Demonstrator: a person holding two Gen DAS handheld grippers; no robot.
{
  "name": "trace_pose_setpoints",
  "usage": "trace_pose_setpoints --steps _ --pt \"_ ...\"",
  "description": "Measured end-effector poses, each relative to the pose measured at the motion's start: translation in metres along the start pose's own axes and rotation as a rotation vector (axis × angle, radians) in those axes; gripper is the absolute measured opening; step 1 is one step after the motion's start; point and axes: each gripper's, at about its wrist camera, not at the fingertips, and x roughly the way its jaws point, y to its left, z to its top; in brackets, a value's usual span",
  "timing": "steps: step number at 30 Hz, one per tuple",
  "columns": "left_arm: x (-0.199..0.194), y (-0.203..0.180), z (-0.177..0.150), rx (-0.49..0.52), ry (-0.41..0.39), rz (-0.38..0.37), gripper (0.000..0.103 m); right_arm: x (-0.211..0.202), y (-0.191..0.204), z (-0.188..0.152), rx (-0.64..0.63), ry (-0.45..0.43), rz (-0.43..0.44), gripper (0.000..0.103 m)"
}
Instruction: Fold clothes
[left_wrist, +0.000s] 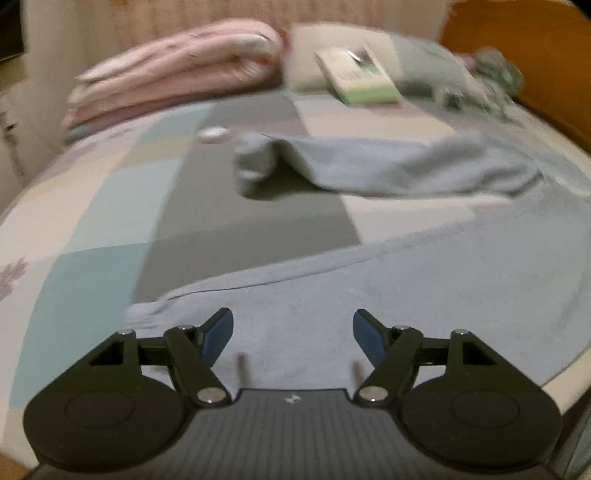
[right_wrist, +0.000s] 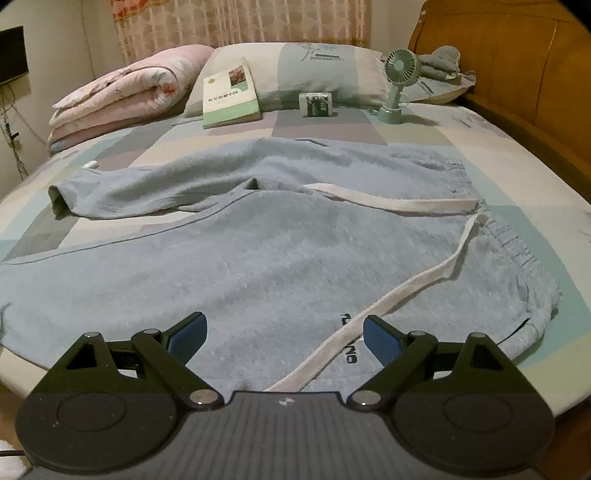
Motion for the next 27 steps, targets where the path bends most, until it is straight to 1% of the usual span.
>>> trace_pose_setpoints --steps 2,3,5,6,9,11,12,14,15,16,18,20,21,23,24,27 --pt "0.025 -0.007 0.000 0.022 0.097 0.040 0.073 -0.003 0.001 0.000 -0.005 -0.006 -0.002 0.095" --pt "0.033 -0.004 -0.002 0.004 0.111 0.040 0.076 -0.005 0.001 0.000 -0.007 -0.009 -0.003 0.096" --pt "0.045 0.008 -0.005 -0.076 0.094 0.006 0.079 -0.006 0.001 0.000 -0.003 -0.011 -0.007 0.099" --pt "0.048 0.012 -0.003 -0.104 0.089 -0.001 0.083 -0.006 0.000 0.000 0.002 -0.011 -0.008 0.099" --pt "0.056 0.016 0.003 -0.130 0.066 0.012 0.089 -0.004 0.000 0.000 0.018 -0.006 0.002 0.099" --pt "0.060 0.017 0.008 -0.137 0.066 0.016 0.089 -0.003 0.002 0.000 0.020 -0.002 0.012 0.099" --pt "0.060 0.018 0.009 -0.142 0.065 0.019 0.088 -0.003 0.004 0.000 0.016 -0.001 0.014 0.099" --pt "0.050 0.018 0.011 -0.143 0.063 0.047 0.082 -0.003 0.006 0.000 0.005 -0.002 0.019 0.099" --pt "0.041 0.018 0.011 -0.140 0.055 0.067 0.081 -0.004 0.008 0.000 0.002 -0.004 0.023 0.099" --pt "0.029 0.016 0.010 -0.134 0.036 0.068 0.081 -0.005 0.008 0.001 0.000 -0.008 0.029 0.099" --pt "0.006 0.013 0.004 -0.129 -0.007 0.022 0.083 -0.006 0.010 0.001 0.002 -0.013 0.048 0.100" --pt "-0.008 0.007 -0.006 -0.134 -0.016 -0.061 0.084 -0.005 0.012 0.001 0.010 -0.013 0.072 0.100" --pt "-0.009 0.005 -0.012 -0.138 -0.003 -0.085 0.084 -0.004 0.013 0.000 0.013 -0.010 0.084 0.100" --pt "-0.005 0.001 -0.024 -0.152 0.047 -0.104 0.084 -0.002 0.016 -0.001 0.011 -0.002 0.100 0.100" --pt "-0.003 0.002 -0.031 -0.168 0.067 -0.097 0.084 -0.002 0.017 -0.002 0.007 -0.001 0.103 0.100" --pt "0.004 0.015 -0.052 -0.232 0.118 -0.026 0.086 -0.005 0.017 -0.002 0.001 -0.007 0.104 0.101"
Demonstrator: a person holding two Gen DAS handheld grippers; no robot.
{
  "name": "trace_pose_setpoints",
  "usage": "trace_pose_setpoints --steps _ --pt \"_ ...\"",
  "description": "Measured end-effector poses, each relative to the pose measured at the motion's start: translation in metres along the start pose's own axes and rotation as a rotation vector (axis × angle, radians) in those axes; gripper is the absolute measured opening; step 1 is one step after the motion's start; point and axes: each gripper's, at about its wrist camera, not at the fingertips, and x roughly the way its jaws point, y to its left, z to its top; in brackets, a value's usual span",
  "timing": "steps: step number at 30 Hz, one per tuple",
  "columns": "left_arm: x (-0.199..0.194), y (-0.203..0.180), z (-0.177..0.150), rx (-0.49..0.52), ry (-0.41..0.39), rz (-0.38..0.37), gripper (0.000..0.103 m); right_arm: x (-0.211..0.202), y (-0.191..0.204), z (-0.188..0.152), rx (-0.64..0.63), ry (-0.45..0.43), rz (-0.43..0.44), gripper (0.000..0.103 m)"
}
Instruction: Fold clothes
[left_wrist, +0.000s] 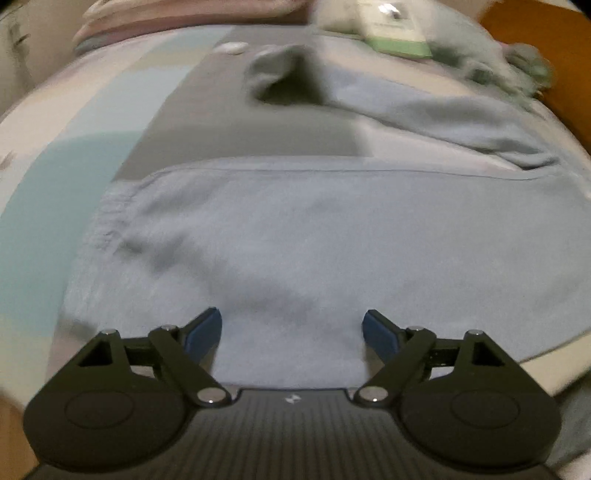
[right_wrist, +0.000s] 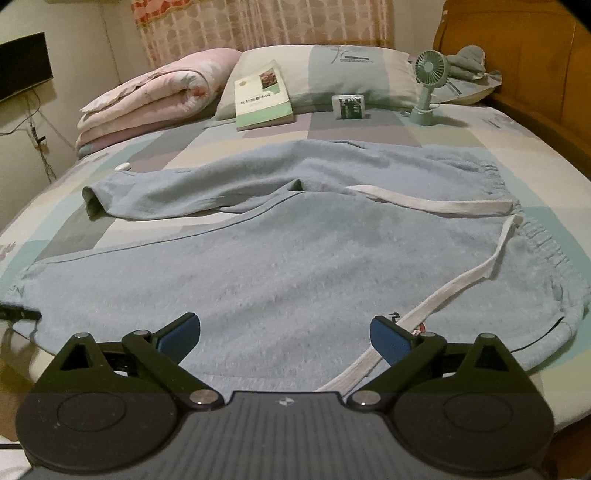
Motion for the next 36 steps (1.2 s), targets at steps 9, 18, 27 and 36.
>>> trace_pose_setpoints --steps 9,18,27,36 --pt "-0.025 -0.035 0.017 0.116 -0.033 0.123 0.084 -0.001 -0.005 -0.004 0.024 0.001 -0.012 0.102" --pt "0.012 -0.204 0.047 0.499 -0.104 -0.187 0.085 0.000 -0.008 -0.007 0.015 0.013 -0.042 0.103" --pt "0.064 -0.252 0.066 0.487 -0.068 -0.236 0.091 0.005 -0.030 -0.015 0.073 0.039 -0.083 0.103" --pt "0.051 -0.244 0.085 0.384 -0.089 -0.212 0.090 0.014 -0.042 -0.021 0.118 0.061 -0.085 0.103"
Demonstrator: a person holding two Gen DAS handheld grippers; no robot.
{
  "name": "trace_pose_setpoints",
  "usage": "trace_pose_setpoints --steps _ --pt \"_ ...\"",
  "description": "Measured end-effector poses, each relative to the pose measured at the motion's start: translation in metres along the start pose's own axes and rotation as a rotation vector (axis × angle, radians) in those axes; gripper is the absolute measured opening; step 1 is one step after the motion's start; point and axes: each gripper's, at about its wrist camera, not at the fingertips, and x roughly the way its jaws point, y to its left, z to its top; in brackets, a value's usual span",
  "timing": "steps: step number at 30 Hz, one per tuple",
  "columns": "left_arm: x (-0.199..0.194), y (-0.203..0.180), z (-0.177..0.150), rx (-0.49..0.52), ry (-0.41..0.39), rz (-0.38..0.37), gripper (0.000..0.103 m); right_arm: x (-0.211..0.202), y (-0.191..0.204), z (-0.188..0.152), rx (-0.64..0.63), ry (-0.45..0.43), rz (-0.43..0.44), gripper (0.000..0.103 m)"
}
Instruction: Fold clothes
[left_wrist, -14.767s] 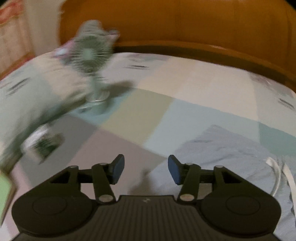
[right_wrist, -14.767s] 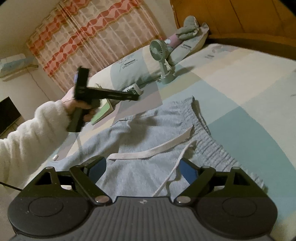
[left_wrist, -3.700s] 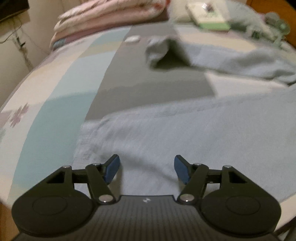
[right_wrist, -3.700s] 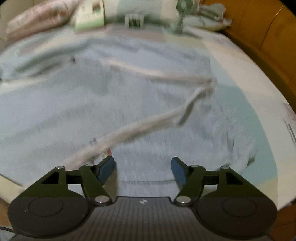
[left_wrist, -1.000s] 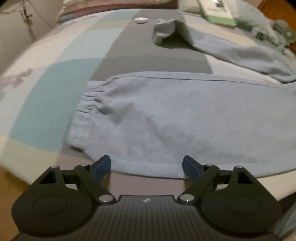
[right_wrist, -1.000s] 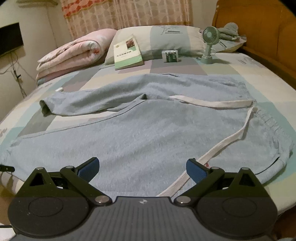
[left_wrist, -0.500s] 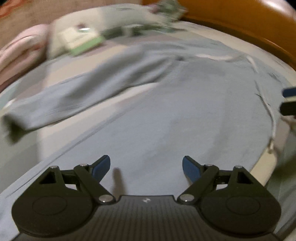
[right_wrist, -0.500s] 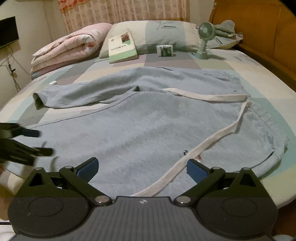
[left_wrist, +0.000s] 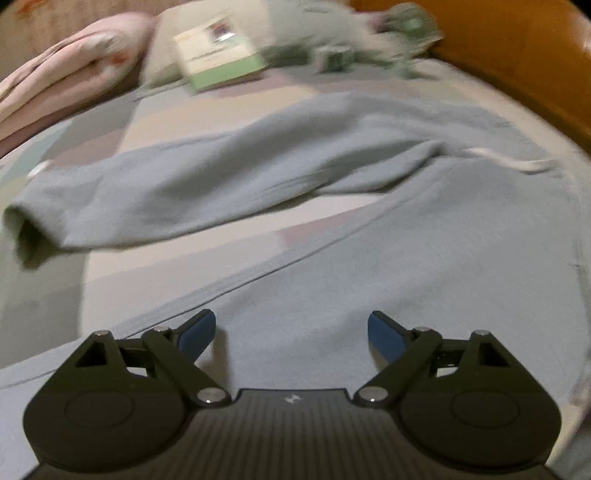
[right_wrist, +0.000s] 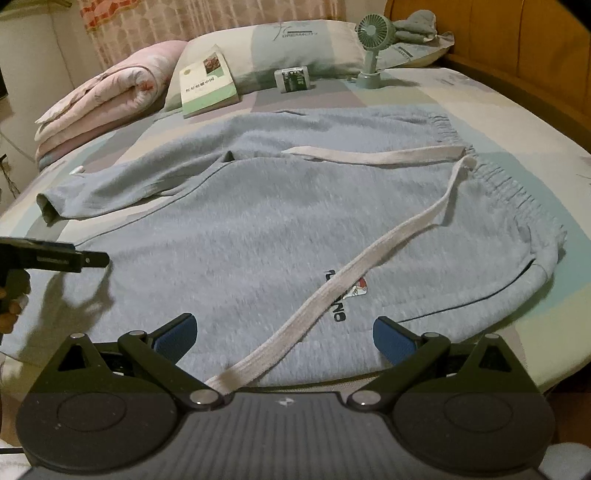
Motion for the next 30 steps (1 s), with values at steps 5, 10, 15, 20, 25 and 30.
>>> trace_pose_setpoints --steps 5,10,15,20,25,30 --pt "0.005 -0.042 -0.005 0.150 -0.002 -0.084 0.091 0.005 -0.002 0.002 0.000 0.000 -0.009 0.103" --pt "0.014 -0.048 -0.013 0.134 0.039 -0.056 0.092 0.016 -0.005 0.012 -0.061 -0.012 -0.061 0.103" --pt "0.003 -0.053 -0.020 0.196 0.033 0.000 0.092 0.040 -0.008 0.022 -0.104 0.012 -0.091 0.103" --pt "0.004 -0.048 -0.025 0.170 0.044 -0.003 0.095 0.050 0.000 0.008 -0.177 0.044 -0.129 0.103" --pt "0.004 -0.046 -0.027 0.151 0.045 -0.007 0.097 0.033 0.001 0.000 -0.190 0.081 -0.145 0.103" --pt "0.002 -0.049 -0.029 0.168 0.032 0.008 0.097 0.015 0.004 0.001 -0.134 0.063 0.020 0.103"
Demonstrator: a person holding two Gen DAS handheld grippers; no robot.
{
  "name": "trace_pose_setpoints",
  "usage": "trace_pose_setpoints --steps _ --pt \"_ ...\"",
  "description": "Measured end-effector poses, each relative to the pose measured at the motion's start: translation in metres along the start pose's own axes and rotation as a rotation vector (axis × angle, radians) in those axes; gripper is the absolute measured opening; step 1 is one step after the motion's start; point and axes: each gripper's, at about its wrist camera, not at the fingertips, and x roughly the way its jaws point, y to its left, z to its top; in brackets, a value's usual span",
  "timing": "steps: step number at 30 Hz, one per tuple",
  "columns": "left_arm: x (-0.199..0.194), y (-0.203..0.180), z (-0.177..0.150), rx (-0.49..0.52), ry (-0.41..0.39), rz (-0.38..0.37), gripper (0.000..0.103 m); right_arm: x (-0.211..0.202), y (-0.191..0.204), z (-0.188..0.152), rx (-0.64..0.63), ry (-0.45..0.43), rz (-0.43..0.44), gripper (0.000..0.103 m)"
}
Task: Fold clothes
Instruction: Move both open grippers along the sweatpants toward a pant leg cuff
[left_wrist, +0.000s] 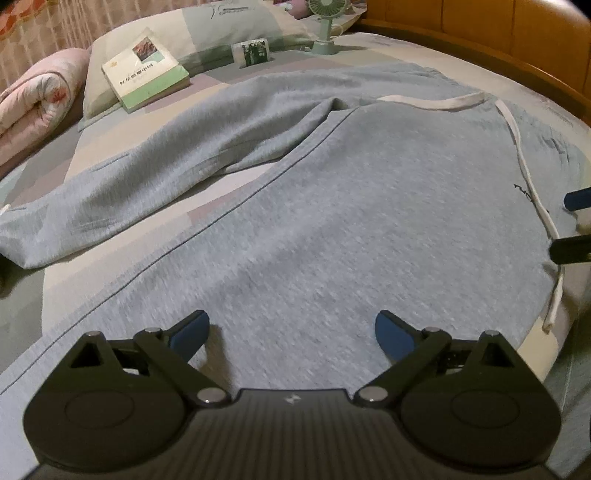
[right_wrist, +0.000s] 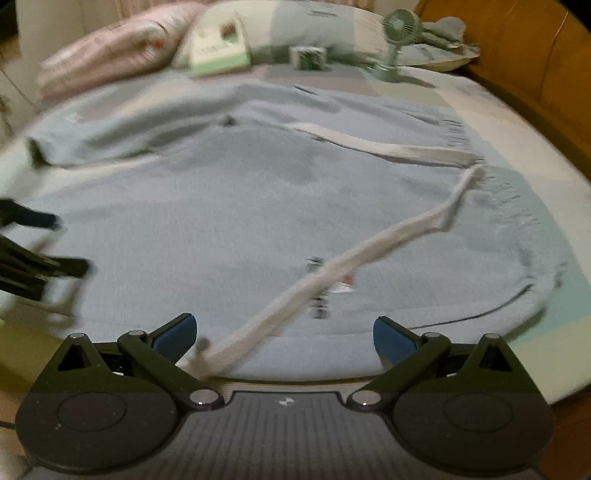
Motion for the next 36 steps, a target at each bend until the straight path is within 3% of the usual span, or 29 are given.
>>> trace_pose_setpoints --steps 7,9,11,12,16,21,25,28,31,36 --pt "-0.001 0.002 -0.002 -0.018 -0.002 -0.010 0.097 0.016 0.007 0.011 0.133 0.046 0.237 0.103" --pt "-0.002 0.002 -0.002 -0.018 -0.002 -0.009 0.097 0.013 0.011 0.018 0.157 0.003 0.394 0.103" --pt "-0.003 0.002 -0.003 -0.018 -0.002 -0.007 0.097 0.006 0.014 0.021 0.161 -0.056 0.474 0.103" --pt "-0.003 0.002 -0.003 -0.019 -0.002 -0.006 0.096 0.004 0.015 0.022 0.154 -0.071 0.474 0.103" --pt "-0.011 0.001 -0.004 -0.001 -0.015 0.010 0.096 -0.004 0.012 0.018 0.137 -0.078 0.325 0.103" --pt "-0.019 0.002 -0.007 0.017 -0.016 0.013 0.096 -0.006 -0.016 0.013 0.231 -0.060 0.177 0.103" --pt "-0.017 0.006 -0.018 -0.010 0.028 0.008 0.096 0.014 -0.018 0.011 0.271 0.000 0.186 0.103" --pt "-0.023 0.015 -0.025 -0.062 0.059 -0.028 0.096 0.021 -0.003 0.014 0.226 0.026 0.234 0.103" --pt "-0.035 0.020 -0.025 -0.063 0.033 -0.021 0.096 0.016 0.010 0.021 0.161 0.005 0.292 0.103" --pt "-0.039 0.028 -0.002 -0.076 -0.039 0.006 0.096 0.014 0.012 0.030 0.083 -0.015 0.123 0.103"
